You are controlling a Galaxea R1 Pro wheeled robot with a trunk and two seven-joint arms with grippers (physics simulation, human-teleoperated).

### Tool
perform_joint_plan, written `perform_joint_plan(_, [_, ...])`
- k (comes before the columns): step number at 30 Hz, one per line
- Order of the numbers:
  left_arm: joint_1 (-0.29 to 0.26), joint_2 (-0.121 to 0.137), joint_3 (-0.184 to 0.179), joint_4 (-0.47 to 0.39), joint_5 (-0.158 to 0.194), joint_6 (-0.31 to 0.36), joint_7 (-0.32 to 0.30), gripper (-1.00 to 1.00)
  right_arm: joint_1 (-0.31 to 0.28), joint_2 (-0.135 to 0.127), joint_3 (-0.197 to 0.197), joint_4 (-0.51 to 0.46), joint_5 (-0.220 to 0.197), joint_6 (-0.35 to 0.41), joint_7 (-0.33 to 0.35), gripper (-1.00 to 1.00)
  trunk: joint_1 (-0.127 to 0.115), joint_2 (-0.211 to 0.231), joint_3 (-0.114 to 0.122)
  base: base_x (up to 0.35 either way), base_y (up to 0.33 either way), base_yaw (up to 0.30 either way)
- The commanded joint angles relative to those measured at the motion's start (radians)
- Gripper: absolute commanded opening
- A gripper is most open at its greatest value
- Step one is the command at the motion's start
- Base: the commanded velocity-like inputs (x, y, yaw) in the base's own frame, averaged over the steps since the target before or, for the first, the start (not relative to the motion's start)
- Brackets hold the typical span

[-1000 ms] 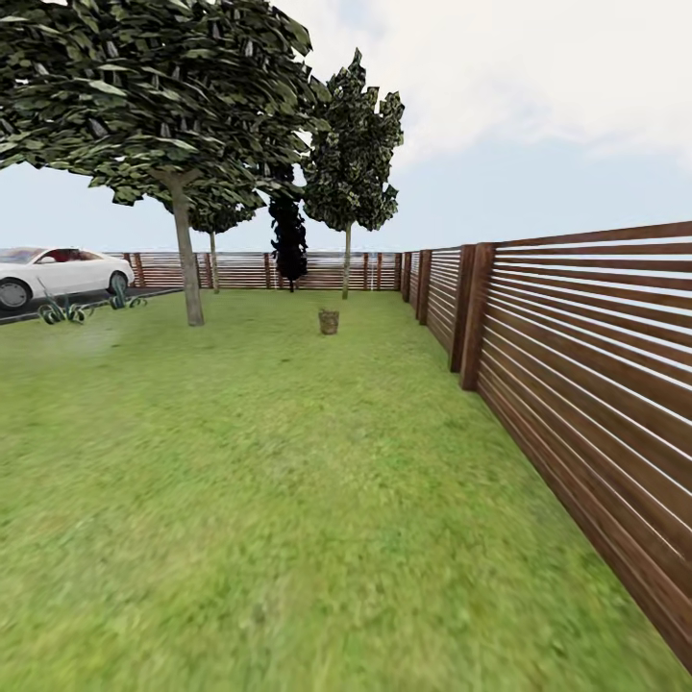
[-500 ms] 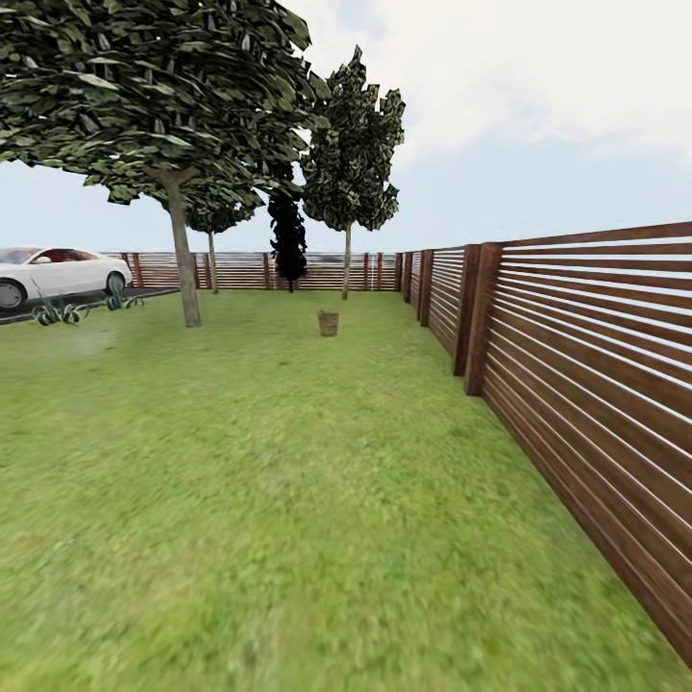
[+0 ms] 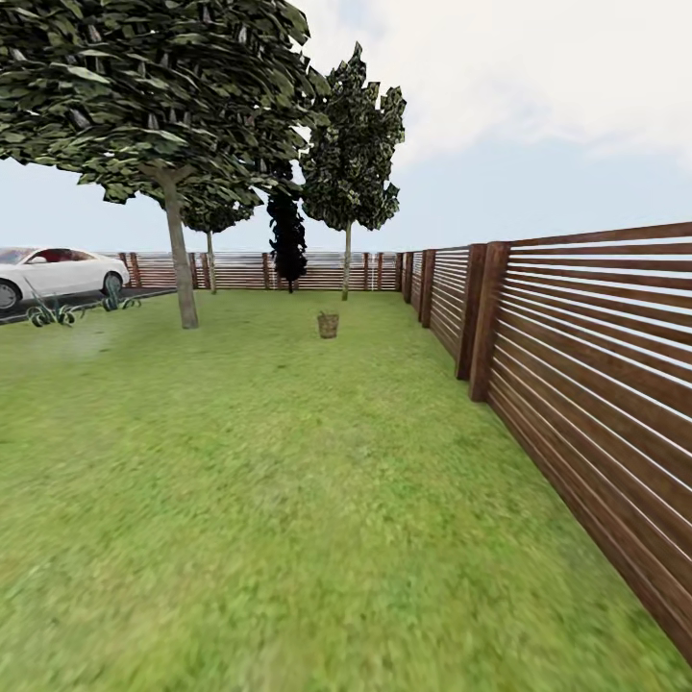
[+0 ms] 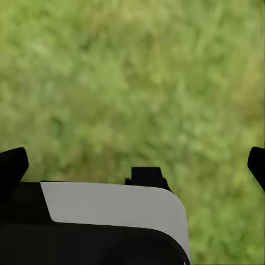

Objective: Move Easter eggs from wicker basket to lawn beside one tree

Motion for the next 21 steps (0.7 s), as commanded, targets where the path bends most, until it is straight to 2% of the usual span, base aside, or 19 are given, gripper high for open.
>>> perform_joint_plan(1, [0.0, 0.0, 0.002, -0.001, 0.01, 0.002, -0.005, 1.0, -0.001, 0.0, 0.0, 0.001, 0.0, -0.003, 0.001, 1.0, 0.001, 0.0, -0.001, 0.327, 0.0, 0.0])
perform_joint_plan(21, [0.0, 0.0, 0.001, -0.001, 0.008, 0.003, -0.005, 1.0, -0.001, 0.001, 0.001, 0.001, 0.001, -0.003, 0.002, 1.0, 0.001, 0.0, -0.001, 0.327, 0.0, 0.0])
